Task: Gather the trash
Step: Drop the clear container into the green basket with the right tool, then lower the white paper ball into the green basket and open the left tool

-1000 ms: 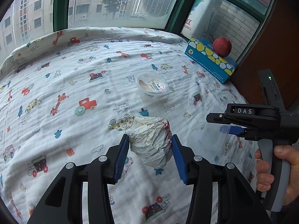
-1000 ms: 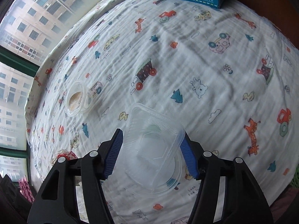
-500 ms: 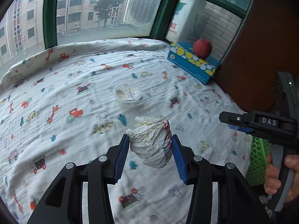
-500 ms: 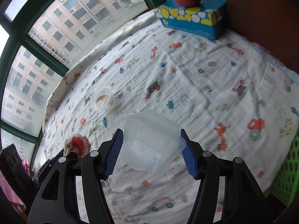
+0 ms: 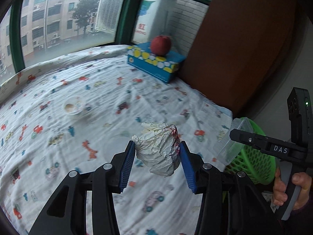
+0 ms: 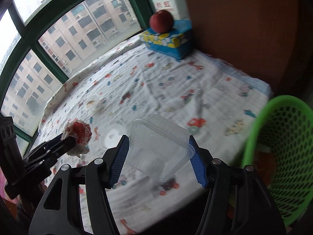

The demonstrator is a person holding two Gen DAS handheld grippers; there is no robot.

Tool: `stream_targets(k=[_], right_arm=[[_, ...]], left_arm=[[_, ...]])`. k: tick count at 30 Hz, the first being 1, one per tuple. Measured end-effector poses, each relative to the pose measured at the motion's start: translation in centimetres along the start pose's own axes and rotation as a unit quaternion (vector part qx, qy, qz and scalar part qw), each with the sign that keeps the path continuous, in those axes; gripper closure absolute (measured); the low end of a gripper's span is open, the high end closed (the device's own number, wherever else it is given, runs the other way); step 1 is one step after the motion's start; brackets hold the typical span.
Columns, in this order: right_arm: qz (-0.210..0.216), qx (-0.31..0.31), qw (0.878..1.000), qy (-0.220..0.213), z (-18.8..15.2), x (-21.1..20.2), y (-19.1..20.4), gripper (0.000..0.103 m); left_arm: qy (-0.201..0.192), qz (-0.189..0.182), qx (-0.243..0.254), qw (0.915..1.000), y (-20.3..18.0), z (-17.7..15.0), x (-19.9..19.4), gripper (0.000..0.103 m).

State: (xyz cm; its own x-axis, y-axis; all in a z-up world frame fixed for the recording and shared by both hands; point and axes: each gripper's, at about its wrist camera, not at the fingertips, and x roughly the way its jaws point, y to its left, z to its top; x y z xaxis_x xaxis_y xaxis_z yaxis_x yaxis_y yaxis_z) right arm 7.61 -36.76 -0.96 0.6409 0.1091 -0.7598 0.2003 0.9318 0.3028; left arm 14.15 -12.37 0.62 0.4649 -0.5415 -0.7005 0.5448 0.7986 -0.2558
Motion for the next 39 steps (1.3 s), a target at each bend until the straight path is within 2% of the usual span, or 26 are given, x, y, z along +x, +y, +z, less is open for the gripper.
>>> stream_targets(k=[10, 23, 26, 29, 39], right_arm=[[-0.066, 0.046, 0.997, -0.019, -2.1, -4.9, -9.0, 0.043], [-0.142, 0.09, 0.985, -0.031, -4.4, -8.1, -17.1, 0.041], [-0.145, 0.102, 0.983, -0.035, -4.7, -8.4, -18.6, 0.041], [-0.143, 0.113, 0.982, -0.041, -5.1, -9.0, -19.5, 0.031], [-0.145, 0.113, 0.98, -0.071, -5.9, -12.2, -20.7, 0.031]], left_arm=[[0.004, -0.049, 0.042, 0.9979, -8.1, 0.9, 1.4, 0.058], [0.022, -0.099, 0.085, 0.9912, -16.6, 1.1, 3.6, 0.058], [0.027, -0.106, 0.096, 0.9894, -18.2, 1.0, 4.2, 0.058], [0.033, -0.111, 0.104, 0.9878, -19.6, 0.8, 4.6, 0.058], [0.066, -0.129, 0.129, 0.9811, -24.2, -0.2, 7.1, 0.058]])
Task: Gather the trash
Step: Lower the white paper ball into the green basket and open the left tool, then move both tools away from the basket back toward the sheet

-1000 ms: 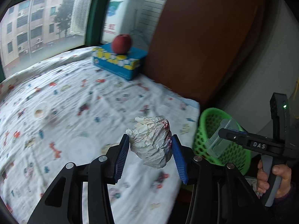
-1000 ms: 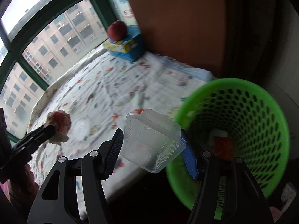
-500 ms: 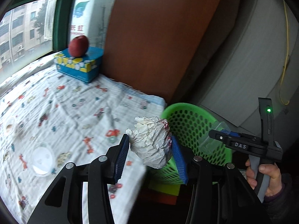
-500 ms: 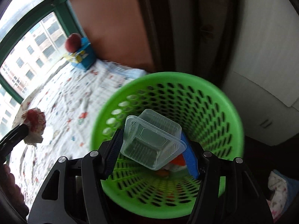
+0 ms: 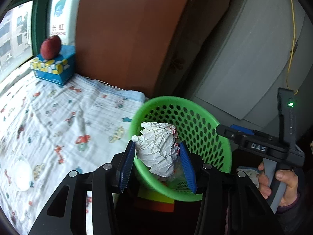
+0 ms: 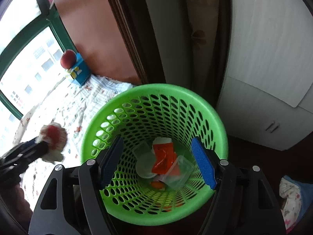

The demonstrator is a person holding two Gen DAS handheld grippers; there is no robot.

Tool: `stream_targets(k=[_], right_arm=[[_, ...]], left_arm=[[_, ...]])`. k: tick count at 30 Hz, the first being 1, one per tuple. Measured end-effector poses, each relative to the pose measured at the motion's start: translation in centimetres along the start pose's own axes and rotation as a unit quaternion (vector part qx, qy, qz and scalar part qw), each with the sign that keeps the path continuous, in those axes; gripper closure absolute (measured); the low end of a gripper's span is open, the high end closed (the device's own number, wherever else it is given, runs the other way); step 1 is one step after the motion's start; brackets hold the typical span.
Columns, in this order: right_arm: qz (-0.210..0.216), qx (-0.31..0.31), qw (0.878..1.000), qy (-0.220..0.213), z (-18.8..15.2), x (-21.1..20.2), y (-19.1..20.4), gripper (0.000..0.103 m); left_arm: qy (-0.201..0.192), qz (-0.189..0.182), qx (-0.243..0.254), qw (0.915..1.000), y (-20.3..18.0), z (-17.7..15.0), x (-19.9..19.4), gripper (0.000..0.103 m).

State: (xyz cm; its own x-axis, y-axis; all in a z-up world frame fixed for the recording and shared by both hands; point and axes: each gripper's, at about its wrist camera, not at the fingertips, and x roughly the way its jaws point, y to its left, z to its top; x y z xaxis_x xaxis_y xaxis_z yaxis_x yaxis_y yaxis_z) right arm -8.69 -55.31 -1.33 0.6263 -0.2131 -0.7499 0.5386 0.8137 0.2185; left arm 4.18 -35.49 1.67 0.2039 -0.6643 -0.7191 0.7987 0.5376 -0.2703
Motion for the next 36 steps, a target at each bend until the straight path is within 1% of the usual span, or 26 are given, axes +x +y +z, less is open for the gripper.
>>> stream_targets(k=[2, 6, 13, 18, 20, 22, 24, 25, 26, 31, 36], right_arm=[[0.001, 0.0, 1.0, -0.005, 0.0, -0.5, -0.4, 0.031], [-0.012, -0.013, 1.0, -0.017, -0.2, -1.3, -0.6, 0.031], [-0.009, -0.015, 1.0, -0.026, -0.5, -1.6, -1.3, 0.03], [-0.006, -0.009, 0.999, -0.03, -0.6, -1.9, -1.8, 0.03], [-0.005, -0.008, 0.999, -0.031, -0.7, -2.1, -2.0, 0.03], [-0.003, -0.008, 0.999, -0.033, -0.7, -2.2, -2.0, 0.03], [-0.002, -0.008, 0.999, -0.034, -0.8, -2.4, -2.0, 0.03], [0.0, -0.009, 0.999, -0.034, -0.8, -2.4, -1.9, 0.03], [0.001, -0.01, 0.999, -0.035, -0.8, -2.5, -1.9, 0.03], [0.008, -0.016, 0.999, -0.039, -0.9, -2.8, -1.0, 0.03], [0.021, -0.028, 0.999, -0.04, -1.0, -2.9, 0.6, 0.03]], left_arm=[[0.008, -0.004, 0.004, 1.0, -0.8, 0.0, 0.9, 0.058], [0.022, -0.006, 0.011, 0.9997, -1.8, -0.1, 2.4, 0.058], [0.041, -0.008, 0.018, 0.999, -3.0, -0.3, 4.3, 0.056], [0.05, -0.017, 0.016, 0.9985, -3.5, -0.4, 5.1, 0.053], [0.053, -0.018, 0.015, 0.9983, -3.6, -0.4, 5.2, 0.049], [0.055, -0.024, 0.013, 0.9981, -3.6, -0.5, 5.3, 0.049], [0.054, -0.022, 0.011, 0.9983, -3.5, -0.6, 5.1, 0.042], [0.051, -0.022, 0.01, 0.9984, -3.4, -0.6, 4.9, 0.042], [0.051, -0.024, 0.009, 0.9984, -3.3, -0.6, 4.7, 0.041], [0.042, -0.01, 0.011, 0.999, -2.7, -0.7, 3.8, 0.041], [0.029, 0.006, 0.002, 0.9995, -1.1, -0.8, 1.8, 0.041]])
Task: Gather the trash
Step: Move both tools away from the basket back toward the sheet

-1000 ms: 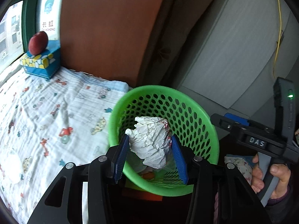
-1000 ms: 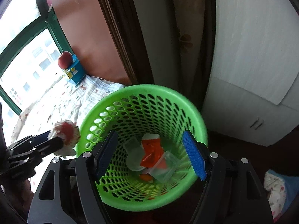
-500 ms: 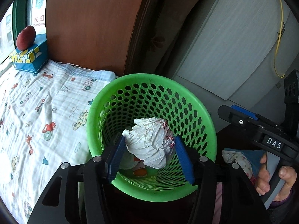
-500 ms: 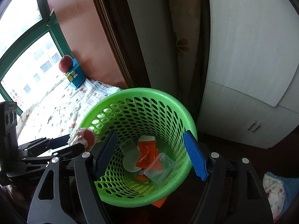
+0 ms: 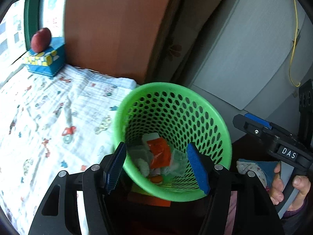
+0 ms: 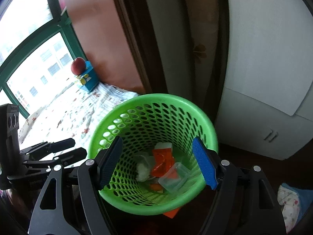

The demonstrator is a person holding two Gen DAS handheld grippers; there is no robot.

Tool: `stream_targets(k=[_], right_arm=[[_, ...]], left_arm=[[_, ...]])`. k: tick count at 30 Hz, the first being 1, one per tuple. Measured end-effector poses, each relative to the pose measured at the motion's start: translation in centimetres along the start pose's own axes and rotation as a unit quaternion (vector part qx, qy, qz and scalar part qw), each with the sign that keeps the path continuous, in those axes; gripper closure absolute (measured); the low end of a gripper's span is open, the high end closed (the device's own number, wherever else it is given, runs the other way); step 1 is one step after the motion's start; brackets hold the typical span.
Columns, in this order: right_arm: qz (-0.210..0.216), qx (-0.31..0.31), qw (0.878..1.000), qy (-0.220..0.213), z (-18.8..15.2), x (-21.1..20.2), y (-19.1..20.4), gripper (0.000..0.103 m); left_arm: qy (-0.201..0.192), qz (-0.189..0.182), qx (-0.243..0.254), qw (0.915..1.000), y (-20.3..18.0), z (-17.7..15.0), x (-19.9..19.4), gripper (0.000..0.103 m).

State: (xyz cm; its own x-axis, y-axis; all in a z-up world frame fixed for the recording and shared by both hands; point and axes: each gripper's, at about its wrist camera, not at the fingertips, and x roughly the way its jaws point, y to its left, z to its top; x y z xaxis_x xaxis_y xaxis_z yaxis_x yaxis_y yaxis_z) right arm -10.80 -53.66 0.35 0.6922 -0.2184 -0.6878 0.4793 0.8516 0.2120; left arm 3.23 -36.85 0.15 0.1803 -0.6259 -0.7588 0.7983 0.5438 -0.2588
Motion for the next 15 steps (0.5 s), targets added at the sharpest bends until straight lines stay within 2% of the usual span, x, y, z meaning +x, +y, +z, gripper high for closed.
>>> stream_targets(k=[7, 15], right_arm=[[0.025, -0.021, 0.999, 0.002, 0.1, 0.5, 3.2, 0.027], [0.058, -0.058, 0.997, 0.015, -0.1, 1.9, 8.5, 0.027]], left_arm=[[-0.024, 0.035, -0.021, 0.9989, 3.7, -1.0, -3.2, 0.041], [-0.035, 0.078, -0.078, 0.9933, 10.3, -3.1, -6.5, 0.041]])
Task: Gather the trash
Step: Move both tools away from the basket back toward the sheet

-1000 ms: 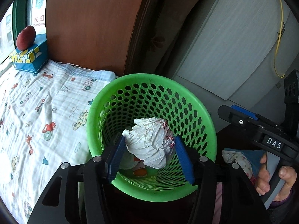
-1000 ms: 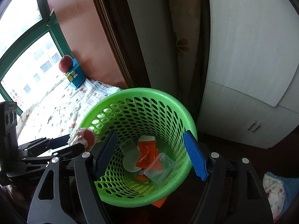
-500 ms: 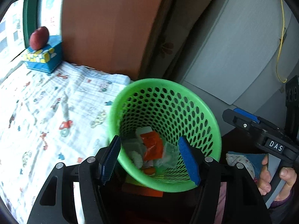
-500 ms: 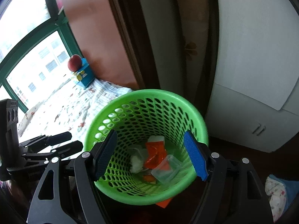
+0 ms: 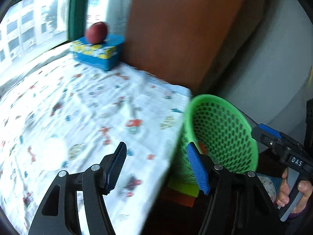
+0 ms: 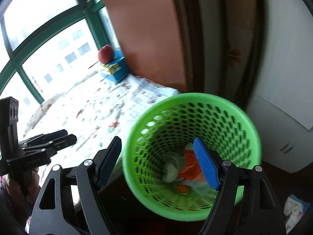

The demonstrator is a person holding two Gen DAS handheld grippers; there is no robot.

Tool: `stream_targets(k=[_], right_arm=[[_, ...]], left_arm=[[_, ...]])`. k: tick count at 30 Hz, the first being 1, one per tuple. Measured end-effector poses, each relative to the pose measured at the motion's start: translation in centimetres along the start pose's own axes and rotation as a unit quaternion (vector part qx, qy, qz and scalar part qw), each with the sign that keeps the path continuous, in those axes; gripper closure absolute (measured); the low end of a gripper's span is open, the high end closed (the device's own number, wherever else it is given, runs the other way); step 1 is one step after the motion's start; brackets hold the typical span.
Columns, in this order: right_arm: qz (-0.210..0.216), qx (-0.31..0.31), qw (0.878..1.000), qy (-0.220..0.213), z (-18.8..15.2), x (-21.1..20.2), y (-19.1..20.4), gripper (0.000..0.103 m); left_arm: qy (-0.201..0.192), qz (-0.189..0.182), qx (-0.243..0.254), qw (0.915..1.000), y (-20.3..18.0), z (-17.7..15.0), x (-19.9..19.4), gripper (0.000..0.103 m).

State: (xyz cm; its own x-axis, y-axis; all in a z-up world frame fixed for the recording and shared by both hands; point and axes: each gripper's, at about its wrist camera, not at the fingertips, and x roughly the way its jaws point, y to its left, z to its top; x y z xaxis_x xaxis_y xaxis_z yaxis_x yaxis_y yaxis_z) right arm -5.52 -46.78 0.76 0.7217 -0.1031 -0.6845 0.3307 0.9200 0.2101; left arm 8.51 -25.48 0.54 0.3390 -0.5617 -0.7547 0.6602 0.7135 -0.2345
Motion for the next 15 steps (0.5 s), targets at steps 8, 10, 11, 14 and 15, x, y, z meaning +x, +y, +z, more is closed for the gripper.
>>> stream_targets(k=[8, 10, 11, 14, 15], right_arm=[[0.032, -0.036, 0.999, 0.017, 0.4, 2.5, 5.1, 0.027], [0.04, -0.046, 0.998, 0.021, 0.4, 3.2, 6.6, 0.025], [0.044, -0.05, 0.997, 0.023, 0.4, 3.5, 7.2, 0.025], [0.058, -0.066, 0.996, 0.032, 0.4, 4.6, 9.3, 0.024], [0.062, -0.072, 0.995, 0.035, 0.4, 5.0, 10.0, 0.024]], left_arm=[[-0.015, 0.047, -0.053, 0.9974, 7.3, -0.5, -2.2, 0.041], [-0.02, 0.063, -0.064, 0.9958, 9.3, -0.5, -2.9, 0.041], [-0.021, 0.069, -0.068, 0.995, 10.0, -0.5, -3.1, 0.041], [-0.024, 0.086, -0.089, 0.992, 12.6, -0.7, -3.8, 0.041], [-0.025, 0.093, -0.096, 0.9907, 13.5, -0.8, -4.1, 0.041]])
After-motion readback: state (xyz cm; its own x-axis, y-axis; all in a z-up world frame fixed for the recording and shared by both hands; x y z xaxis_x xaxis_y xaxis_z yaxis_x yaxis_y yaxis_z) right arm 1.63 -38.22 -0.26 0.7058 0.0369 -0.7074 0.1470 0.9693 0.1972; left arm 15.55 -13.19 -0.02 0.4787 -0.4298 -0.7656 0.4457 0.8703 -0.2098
